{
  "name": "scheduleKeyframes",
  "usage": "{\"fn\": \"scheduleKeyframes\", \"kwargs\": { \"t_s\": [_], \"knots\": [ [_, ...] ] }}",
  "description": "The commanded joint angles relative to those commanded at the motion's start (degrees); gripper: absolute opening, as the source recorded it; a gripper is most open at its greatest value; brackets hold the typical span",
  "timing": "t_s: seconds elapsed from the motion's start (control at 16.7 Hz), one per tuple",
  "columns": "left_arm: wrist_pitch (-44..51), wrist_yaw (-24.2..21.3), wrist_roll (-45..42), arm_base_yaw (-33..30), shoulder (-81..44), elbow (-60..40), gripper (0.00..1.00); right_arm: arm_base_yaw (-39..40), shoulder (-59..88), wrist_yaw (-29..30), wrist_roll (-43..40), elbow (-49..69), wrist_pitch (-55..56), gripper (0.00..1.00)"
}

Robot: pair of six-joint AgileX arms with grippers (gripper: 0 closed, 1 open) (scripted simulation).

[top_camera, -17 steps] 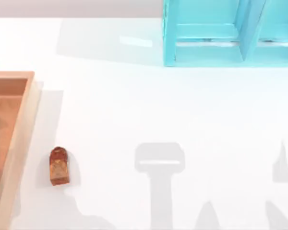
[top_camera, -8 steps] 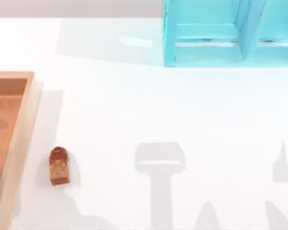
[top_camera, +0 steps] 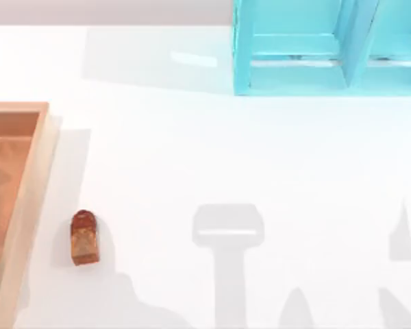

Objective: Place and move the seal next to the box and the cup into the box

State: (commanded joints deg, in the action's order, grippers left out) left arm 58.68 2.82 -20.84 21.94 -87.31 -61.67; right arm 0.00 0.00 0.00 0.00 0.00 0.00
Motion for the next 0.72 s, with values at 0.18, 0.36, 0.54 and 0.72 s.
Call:
{"fn": "scheduleKeyframes", "kwargs": {
  "t_s": [0.18,0.36,0.54,0.72],
  "knots": [
    [6.5,1.3,1.0,-1.3,0.7,-8.6,1.00,0.0,0.0,0.0,0.0,0.0,0.0,1.00],
    [16.5,-1.1,0.9,-2.7,1.4,-12.8,1.00,0.0,0.0,0.0,0.0,0.0,0.0,1.00],
    [22.7,-4.1,-0.3,-2.1,3.0,-12.2,1.00,0.0,0.0,0.0,0.0,0.0,0.0,1.00],
    [24.0,-5.2,-0.7,-1.6,3.6,-11.1,1.00,0.0,0.0,0.0,0.0,0.0,0.0,1.00]
  ]
}}
